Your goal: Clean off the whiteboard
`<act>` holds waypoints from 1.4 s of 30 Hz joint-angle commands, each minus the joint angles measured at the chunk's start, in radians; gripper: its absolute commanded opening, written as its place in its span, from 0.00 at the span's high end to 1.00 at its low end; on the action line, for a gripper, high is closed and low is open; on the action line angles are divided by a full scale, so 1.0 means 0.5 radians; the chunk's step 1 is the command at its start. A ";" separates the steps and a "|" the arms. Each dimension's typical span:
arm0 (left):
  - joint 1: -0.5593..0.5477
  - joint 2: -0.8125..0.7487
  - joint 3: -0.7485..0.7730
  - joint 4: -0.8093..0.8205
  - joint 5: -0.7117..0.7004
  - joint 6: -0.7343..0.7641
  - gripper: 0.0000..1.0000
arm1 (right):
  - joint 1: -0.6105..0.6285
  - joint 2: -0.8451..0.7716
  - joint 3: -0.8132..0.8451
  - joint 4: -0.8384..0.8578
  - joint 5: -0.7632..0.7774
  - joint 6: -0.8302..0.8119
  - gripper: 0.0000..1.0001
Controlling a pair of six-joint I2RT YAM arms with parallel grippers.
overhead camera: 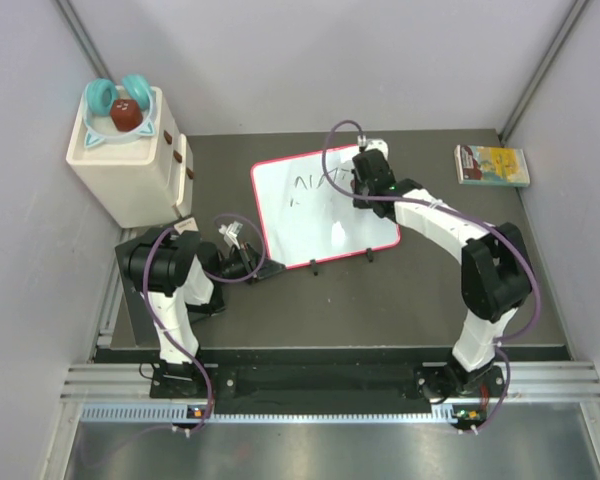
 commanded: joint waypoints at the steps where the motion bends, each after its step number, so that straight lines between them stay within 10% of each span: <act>1: 0.006 -0.027 -0.035 0.639 -0.028 0.060 1.00 | 0.150 0.027 -0.082 0.099 -0.305 0.028 1.00; 16: -0.012 -0.045 -0.047 0.642 -0.040 0.081 1.00 | 0.607 0.520 0.771 -0.204 -0.548 -0.024 1.00; 26: -0.013 -0.055 -0.057 0.642 -0.040 0.087 1.00 | 0.644 0.748 1.136 -0.474 0.053 0.006 1.00; 42: -0.019 -0.067 -0.066 0.642 -0.050 0.100 1.00 | 0.113 0.362 0.495 -0.441 0.186 0.108 1.00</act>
